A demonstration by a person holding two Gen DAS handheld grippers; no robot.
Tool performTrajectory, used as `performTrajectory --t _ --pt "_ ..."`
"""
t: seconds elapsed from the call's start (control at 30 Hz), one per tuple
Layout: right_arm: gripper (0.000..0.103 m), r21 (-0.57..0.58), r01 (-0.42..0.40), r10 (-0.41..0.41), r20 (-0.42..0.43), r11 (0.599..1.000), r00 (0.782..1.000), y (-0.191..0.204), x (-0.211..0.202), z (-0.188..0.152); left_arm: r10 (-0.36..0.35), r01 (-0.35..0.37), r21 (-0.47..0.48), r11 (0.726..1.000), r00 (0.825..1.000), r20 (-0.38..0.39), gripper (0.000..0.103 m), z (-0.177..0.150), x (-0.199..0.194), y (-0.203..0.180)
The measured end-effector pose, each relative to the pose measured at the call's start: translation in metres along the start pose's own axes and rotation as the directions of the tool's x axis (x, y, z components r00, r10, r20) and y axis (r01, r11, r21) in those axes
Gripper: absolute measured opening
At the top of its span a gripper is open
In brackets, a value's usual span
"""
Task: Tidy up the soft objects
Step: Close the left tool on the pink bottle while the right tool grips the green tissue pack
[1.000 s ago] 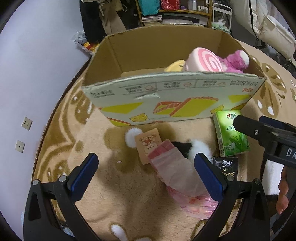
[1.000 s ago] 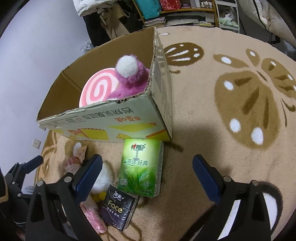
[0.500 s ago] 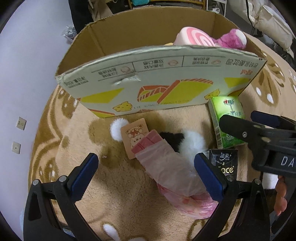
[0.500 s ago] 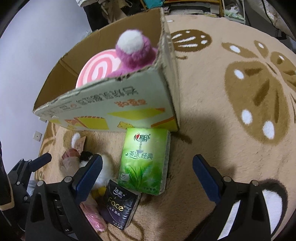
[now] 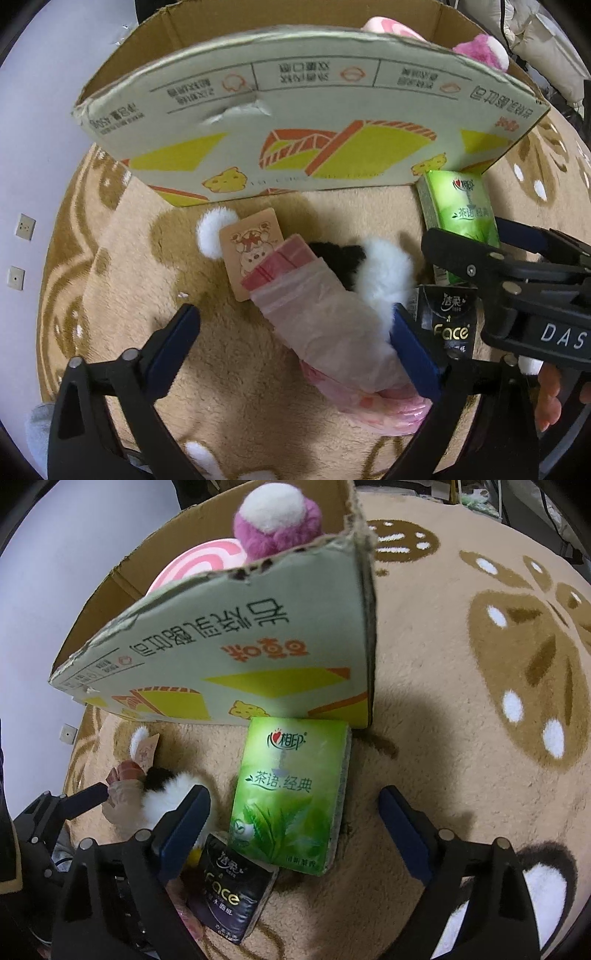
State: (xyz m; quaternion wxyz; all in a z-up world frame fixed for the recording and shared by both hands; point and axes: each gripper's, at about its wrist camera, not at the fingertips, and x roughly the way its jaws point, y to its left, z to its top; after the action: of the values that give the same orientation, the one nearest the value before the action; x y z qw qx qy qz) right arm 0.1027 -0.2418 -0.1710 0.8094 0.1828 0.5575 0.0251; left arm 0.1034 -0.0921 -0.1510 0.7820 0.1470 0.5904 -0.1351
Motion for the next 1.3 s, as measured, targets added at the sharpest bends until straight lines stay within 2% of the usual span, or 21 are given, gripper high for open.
performTrajectory --t 0.1,0.23,0.33,0.5,0.57,0.8,0.93,1.2,1.3 --pt "0.092 -0.003 0.006 -0.006 0.0 1.0 1.0 0.001 0.002 -0.001 -0.025 0.025 -0.011 1.0 1.0 -0.013 0.089 -0.003 0.003 -0.001" --pt "0.084 -0.012 0.034 -0.034 0.001 0.999 0.999 0.002 0.004 -0.001 -0.056 0.056 -0.015 0.998 0.998 -0.02 0.072 -0.007 0.003 -0.003" --pt "0.079 -0.02 0.054 -0.054 0.003 0.998 0.999 0.002 0.004 -0.003 -0.061 0.061 -0.015 0.998 0.998 -0.013 0.066 -0.009 0.003 -0.001" --pt "0.06 -0.056 0.094 -0.093 0.014 0.994 0.996 0.006 0.003 -0.009 -0.089 0.09 -0.032 0.995 0.996 0.007 0.053 -0.017 -0.001 0.009" --pt "0.059 -0.053 0.099 -0.099 0.018 0.994 0.995 0.006 0.002 -0.01 -0.094 0.095 -0.039 0.995 0.995 0.017 0.047 -0.02 -0.003 0.016" --pt "0.057 -0.024 0.082 -0.081 0.023 0.996 0.996 0.003 -0.006 -0.017 -0.055 0.057 -0.022 0.998 0.996 0.064 0.036 -0.027 -0.014 0.026" --pt "0.057 -0.022 0.052 -0.05 0.056 0.998 0.997 -0.002 -0.021 -0.02 -0.014 0.016 -0.022 1.0 0.996 0.093 0.021 -0.031 -0.029 0.033" --pt "0.057 -0.026 0.019 -0.016 0.12 0.999 0.993 0.0 -0.054 -0.033 0.003 0.007 -0.054 0.999 0.984 0.176 0.017 -0.037 -0.052 0.049" --pt "0.057 -0.022 0.007 -0.004 0.153 1.0 0.988 0.001 -0.068 -0.033 0.027 -0.01 -0.075 0.997 0.972 0.232 0.017 -0.041 -0.065 0.052"
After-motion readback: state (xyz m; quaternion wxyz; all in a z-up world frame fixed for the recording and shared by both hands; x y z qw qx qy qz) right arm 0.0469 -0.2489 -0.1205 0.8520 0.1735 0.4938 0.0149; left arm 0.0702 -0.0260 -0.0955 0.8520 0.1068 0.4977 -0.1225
